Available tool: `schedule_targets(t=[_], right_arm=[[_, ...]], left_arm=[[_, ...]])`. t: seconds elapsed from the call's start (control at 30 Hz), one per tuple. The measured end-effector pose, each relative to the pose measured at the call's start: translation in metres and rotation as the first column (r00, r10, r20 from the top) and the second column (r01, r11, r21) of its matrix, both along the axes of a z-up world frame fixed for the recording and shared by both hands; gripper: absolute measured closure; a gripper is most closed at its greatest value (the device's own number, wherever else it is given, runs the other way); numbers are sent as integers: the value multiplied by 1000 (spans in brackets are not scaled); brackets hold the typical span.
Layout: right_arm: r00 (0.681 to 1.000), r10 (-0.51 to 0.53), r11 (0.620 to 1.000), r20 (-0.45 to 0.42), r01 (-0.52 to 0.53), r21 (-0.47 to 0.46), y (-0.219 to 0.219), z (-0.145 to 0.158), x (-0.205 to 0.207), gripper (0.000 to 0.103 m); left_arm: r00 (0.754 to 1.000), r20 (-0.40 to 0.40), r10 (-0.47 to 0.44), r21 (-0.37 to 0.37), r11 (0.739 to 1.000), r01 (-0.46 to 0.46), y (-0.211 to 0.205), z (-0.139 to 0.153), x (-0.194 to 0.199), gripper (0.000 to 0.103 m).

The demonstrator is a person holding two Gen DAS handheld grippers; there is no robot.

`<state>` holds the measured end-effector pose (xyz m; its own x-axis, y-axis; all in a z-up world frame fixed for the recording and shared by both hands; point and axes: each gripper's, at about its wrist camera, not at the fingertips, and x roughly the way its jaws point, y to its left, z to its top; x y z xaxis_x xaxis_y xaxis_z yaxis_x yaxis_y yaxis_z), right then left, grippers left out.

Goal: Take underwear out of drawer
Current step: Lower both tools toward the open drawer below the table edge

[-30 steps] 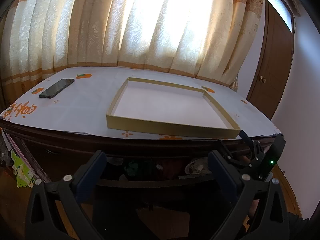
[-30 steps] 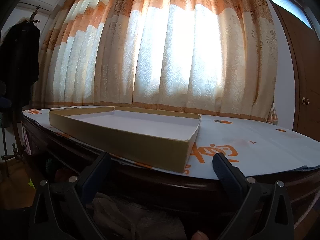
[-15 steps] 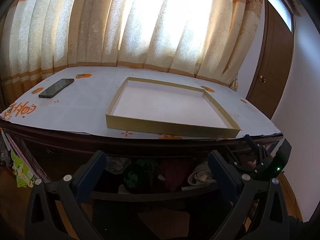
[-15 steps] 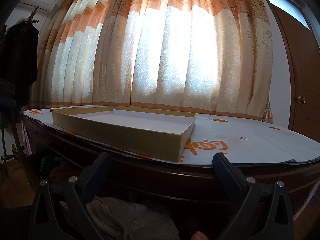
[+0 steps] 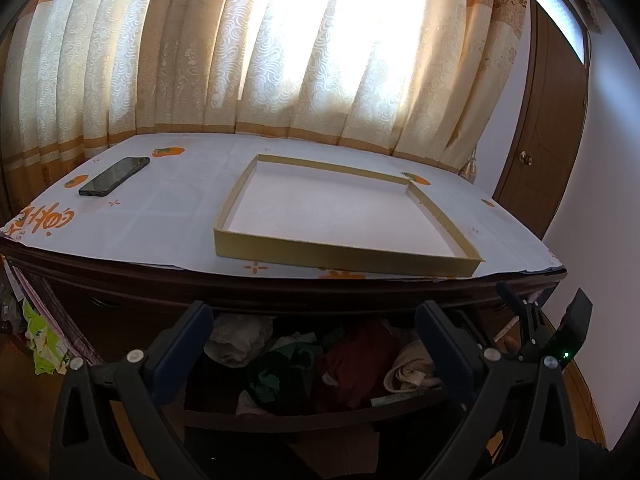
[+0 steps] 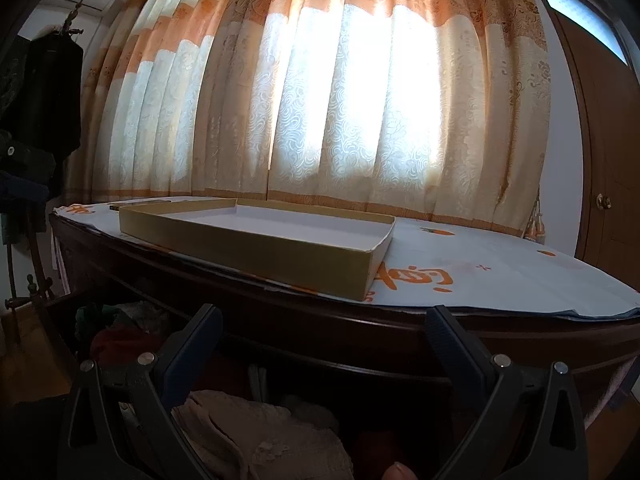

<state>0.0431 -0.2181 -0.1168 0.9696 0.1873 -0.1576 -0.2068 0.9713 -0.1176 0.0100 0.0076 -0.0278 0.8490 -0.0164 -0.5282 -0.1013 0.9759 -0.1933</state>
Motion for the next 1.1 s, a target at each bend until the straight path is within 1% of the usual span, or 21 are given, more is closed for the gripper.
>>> schedule_targets(t=[0.43,0.63,1.1], right_arm=[[999,13,1000,-51,-14,-20,4,-1,-10,1],[998,14,999,-64,-16,-30,5,0,-17,1],[994,22,998,-108,-28,-53,10,-2,-28,1]], left_arm=[[999,4,36,4,999,-37,14,6,-4,0],[998,11,67,-10,998,-67,27,9,-5,0],[995,29,100,-14,995,-100,42,17,-7,0]])
